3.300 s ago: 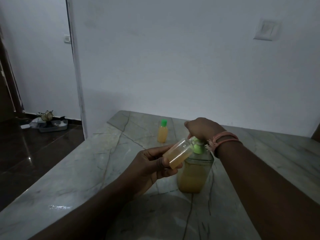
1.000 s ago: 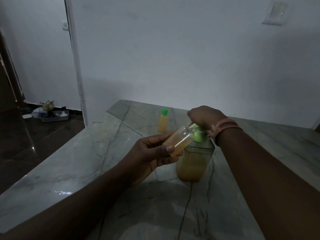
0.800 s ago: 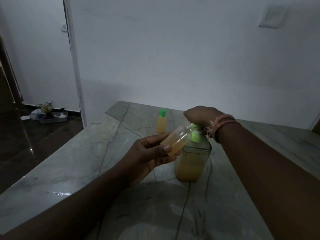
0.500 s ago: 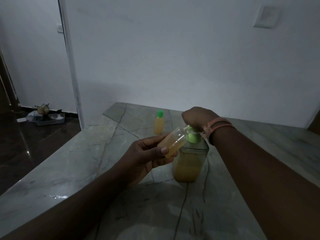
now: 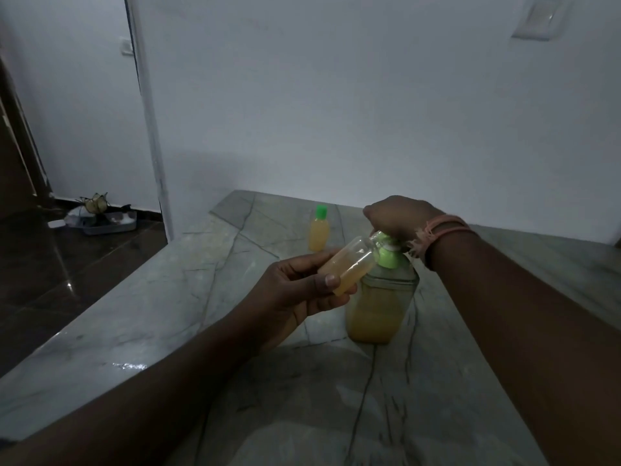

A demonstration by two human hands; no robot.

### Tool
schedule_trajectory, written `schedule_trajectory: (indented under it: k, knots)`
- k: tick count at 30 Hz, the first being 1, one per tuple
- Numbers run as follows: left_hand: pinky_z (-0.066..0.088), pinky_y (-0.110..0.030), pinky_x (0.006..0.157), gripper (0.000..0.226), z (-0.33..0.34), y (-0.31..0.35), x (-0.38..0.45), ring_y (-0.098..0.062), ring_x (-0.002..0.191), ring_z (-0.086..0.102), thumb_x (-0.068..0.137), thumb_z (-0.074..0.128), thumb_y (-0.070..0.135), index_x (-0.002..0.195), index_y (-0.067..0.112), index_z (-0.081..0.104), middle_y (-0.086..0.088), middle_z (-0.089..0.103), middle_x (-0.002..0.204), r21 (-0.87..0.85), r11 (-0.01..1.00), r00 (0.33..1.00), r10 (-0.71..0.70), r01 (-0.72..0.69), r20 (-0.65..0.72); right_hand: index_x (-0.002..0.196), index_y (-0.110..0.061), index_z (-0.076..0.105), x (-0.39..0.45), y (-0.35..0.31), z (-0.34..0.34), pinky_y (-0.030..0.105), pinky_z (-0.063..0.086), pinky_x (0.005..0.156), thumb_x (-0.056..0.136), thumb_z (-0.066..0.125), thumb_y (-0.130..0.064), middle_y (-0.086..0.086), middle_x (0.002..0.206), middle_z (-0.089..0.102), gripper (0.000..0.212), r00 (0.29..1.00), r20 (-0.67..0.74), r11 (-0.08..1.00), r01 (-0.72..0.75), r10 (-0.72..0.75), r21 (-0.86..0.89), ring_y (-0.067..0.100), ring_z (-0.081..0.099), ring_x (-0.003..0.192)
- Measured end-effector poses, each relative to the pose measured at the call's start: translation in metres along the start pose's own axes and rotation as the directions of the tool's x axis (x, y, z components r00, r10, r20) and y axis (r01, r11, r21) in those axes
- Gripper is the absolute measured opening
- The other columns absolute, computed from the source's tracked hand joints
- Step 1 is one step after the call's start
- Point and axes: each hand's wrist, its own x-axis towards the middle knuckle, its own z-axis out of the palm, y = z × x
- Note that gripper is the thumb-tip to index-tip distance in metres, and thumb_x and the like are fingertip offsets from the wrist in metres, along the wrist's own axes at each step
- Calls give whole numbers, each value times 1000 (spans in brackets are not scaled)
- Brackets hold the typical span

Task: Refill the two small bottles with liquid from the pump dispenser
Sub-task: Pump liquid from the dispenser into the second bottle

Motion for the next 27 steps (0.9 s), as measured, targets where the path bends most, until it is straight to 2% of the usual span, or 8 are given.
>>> schedule_trajectory:
  k: [2,3,5,7,17,19,23,27]
  knots:
    - [57,-31,87,51,1,1,0,-32,111,68,79,82,24,129,17,69,-16,68,126,-8,1000,1000,-2,2,-1,77,-3,56,1,1,-3,25,31,52,99,34,-19,11,74,54,34,1000,9,999,0,-1,45,18,44,59]
    - [57,-31,87,53,1,1,0,-33,111,68,79,83,25,129,16,68,-17,67,126,-9,1000,1000,-3,3,-5,78,-3,56,2,1,-2,25,32,53,100,34,-19,13,77,55,35,1000,13,999,-1,0,50,19,47,60]
    - [57,-31,87,56,-1,0,1,-34,111,68,78,84,26,130,14,67,-17,67,127,-6,1000,1000,-8,7,-9,100,4,62,8,4,2,25,36,65,100,33,-15,19,102,61,35,1000,-12,997,9,-8,71,29,59,86]
    - [57,-32,86,56,-2,-1,2,-34,112,68,78,84,27,130,15,67,-16,67,127,9,1000,1000,-13,13,-8,112,3,63,8,4,5,30,38,77,98,35,-15,19,117,61,37,1000,-24,997,4,-2,72,34,58,105]
    - [56,-31,88,51,0,1,0,-31,114,67,82,81,28,131,22,67,-9,67,129,52,999,1000,-1,2,-11,107,-7,62,0,-2,-2,24,30,66,100,32,-25,12,120,60,35,1000,-24,1000,6,-7,-22,21,46,86]
    - [56,-31,87,50,-2,1,1,-31,113,68,82,80,28,131,22,67,-10,68,128,53,999,1000,6,-6,-12,104,-6,63,3,-2,-1,26,32,68,99,33,-24,13,116,61,36,1000,-28,1000,1,-1,-7,22,48,83]
    - [57,-31,87,48,-4,-2,1,-32,111,68,83,80,24,129,20,68,-10,68,128,43,999,1000,6,-6,-8,85,-8,60,5,-2,4,27,34,59,96,35,-19,13,102,62,30,1000,-13,999,-24,24,-26,21,50,74]
    - [57,-30,85,47,-1,-1,1,-32,110,69,81,81,23,126,21,70,-11,69,125,34,999,1000,3,-2,-29,94,-5,62,2,-3,-1,27,33,61,97,34,-17,10,92,55,31,1000,22,999,-5,6,-40,21,47,73]
